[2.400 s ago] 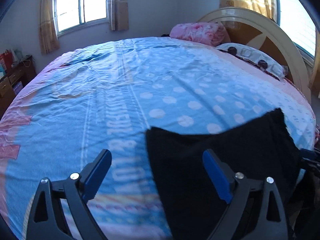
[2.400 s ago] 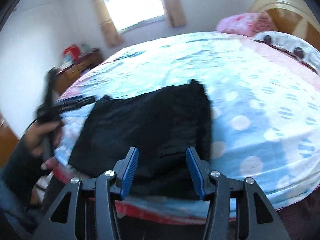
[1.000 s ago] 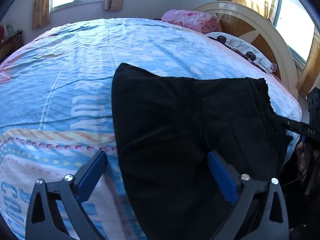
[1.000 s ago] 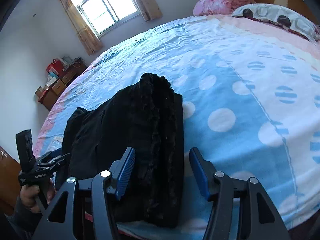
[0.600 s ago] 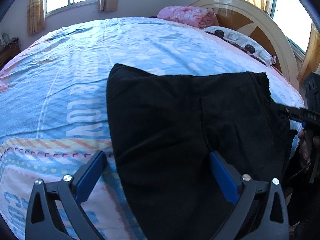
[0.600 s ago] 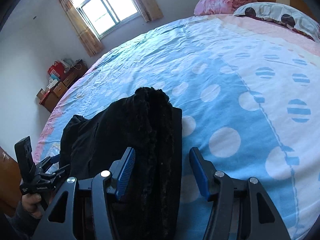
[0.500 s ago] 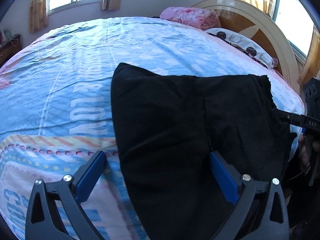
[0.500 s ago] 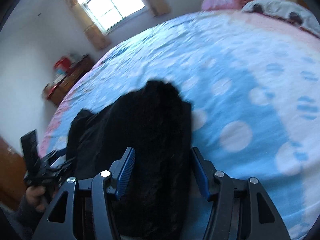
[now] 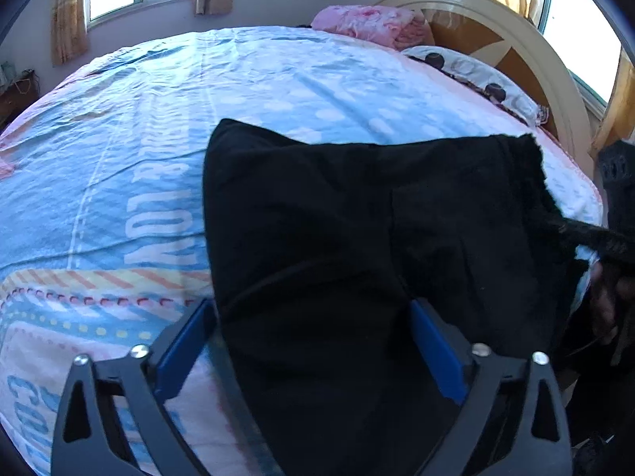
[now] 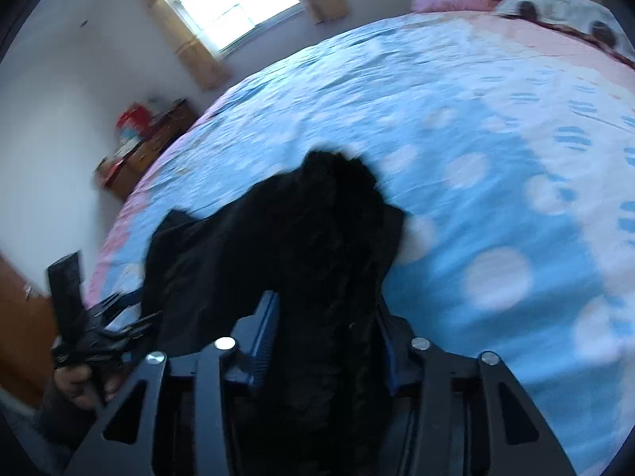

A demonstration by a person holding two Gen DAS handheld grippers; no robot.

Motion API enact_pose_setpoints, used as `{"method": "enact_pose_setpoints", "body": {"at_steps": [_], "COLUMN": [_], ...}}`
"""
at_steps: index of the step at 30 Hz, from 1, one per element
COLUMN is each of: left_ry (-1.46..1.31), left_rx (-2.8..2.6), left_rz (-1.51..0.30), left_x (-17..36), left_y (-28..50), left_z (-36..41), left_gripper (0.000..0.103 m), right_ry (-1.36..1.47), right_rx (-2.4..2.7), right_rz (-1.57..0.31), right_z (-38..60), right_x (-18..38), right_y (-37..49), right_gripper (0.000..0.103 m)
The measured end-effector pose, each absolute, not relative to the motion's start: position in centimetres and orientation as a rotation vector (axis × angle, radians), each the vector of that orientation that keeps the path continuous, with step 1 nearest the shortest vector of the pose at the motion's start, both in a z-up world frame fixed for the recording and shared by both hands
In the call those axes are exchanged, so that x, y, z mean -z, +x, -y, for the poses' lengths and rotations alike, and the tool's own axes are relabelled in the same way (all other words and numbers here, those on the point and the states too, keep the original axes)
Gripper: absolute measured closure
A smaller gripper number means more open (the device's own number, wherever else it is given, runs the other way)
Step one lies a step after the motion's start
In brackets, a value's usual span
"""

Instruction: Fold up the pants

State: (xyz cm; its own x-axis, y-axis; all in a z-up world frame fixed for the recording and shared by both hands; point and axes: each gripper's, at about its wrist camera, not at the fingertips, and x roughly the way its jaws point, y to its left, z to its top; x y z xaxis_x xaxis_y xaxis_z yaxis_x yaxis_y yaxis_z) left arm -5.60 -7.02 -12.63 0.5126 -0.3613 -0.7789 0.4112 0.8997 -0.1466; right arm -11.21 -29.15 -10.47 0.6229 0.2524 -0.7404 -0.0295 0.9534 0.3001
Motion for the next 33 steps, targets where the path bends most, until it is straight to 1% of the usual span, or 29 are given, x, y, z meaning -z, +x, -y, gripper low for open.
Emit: {"method": "enact_pose_setpoints", "body": {"at_steps": [1, 2, 3, 4, 5, 6, 7, 8, 10, 13, 18, 23, 29, 33], "left_ry": [0.065, 0.071, 0.077, 0.086, 0.092, 0.088, 0.080, 0.058, 0.019, -0.008, -0.029, -0.030, -0.033, -0.032], "left_rx": [0.463, 0.471, 0.478, 0.475, 0.469, 0.466, 0.463, 0.467, 0.473, 0.488, 0.491, 0.464, 0.372, 0.277], "left_rz": [-0.920, -0.912, -0.897, -0.888, -0.879, -0.871, -0.868, -0.867, -0.864, -0.848, -0.804, -0.754, -0.688, -0.651], "left_x": [12.6, 12.6, 12.4, 12.2, 12.0, 11.8, 11.7, 11.6, 11.5, 11.1, 9.7, 7.9, 5.5, 4.3], "left_y": [-5.5, -5.5, -5.7, -5.8, -5.9, -5.9, -5.9, -5.8, -5.8, -6.1, -6.9, -7.3, -6.5, -5.6], "left_z": [7.2, 7.4, 7.5, 7.6, 7.7, 7.4, 7.2, 6.7, 5.9, 5.4, 5.0, 3.5, -1.1, -4.8], "left_gripper": [0.012, 0.017, 0.027, 0.038, 0.045, 0.057, 0.065, 0.068, 0.079, 0.085, 0.087, 0.087, 0.087, 0.087], "right_ry": [0.252, 0.297, 0.399, 0.456, 0.489, 0.488, 0.469, 0.448, 0.424, 0.410, 0.353, 0.296, 0.254, 0.221], "right_rx": [-0.152, -0.160, -0.185, -0.196, -0.203, -0.206, -0.202, -0.195, -0.190, -0.205, -0.228, -0.264, -0.354, -0.446], "right_rz": [-0.892, -0.895, -0.889, -0.883, -0.879, -0.872, -0.868, -0.865, -0.848, -0.819, -0.783, -0.773, -0.771, -0.777], "right_z": [29.0, 29.6, 30.9, 31.8, 32.3, 32.2, 31.9, 31.5, 30.7, 30.1, 28.5, 26.9, 23.8, 20.1], "right_x": [10.7, 11.2, 11.8, 12.1, 12.1, 11.9, 11.6, 11.4, 10.6, 9.2, 6.4, 4.3, 3.0, 2.2], "right_y": [-11.1, -10.8, -10.5, -10.5, -10.5, -10.7, -10.9, -11.1, -11.4, -11.7, -12.1, -10.9, -6.6, -1.3], "right_gripper": [0.057, 0.057, 0.058, 0.065, 0.067, 0.070, 0.072, 0.073, 0.076, 0.079, 0.083, 0.084, 0.085, 0.085]}}
